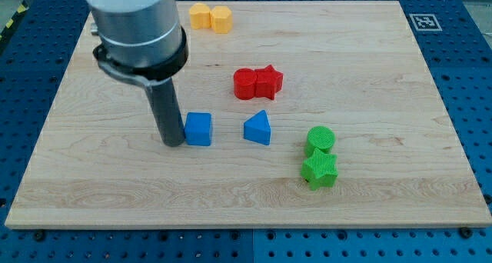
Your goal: Move the cube diagonal to the red circle
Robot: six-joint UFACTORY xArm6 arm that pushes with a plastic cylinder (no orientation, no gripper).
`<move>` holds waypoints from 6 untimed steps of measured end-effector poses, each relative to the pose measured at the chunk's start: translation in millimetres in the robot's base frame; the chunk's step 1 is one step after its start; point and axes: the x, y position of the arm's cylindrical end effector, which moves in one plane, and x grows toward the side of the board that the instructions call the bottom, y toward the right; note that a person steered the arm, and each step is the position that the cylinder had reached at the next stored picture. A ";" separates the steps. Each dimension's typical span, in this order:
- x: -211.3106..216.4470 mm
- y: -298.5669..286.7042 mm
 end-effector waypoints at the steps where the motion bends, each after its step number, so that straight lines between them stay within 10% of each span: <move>1: 7.0 0.0; 6: -14.0 44.6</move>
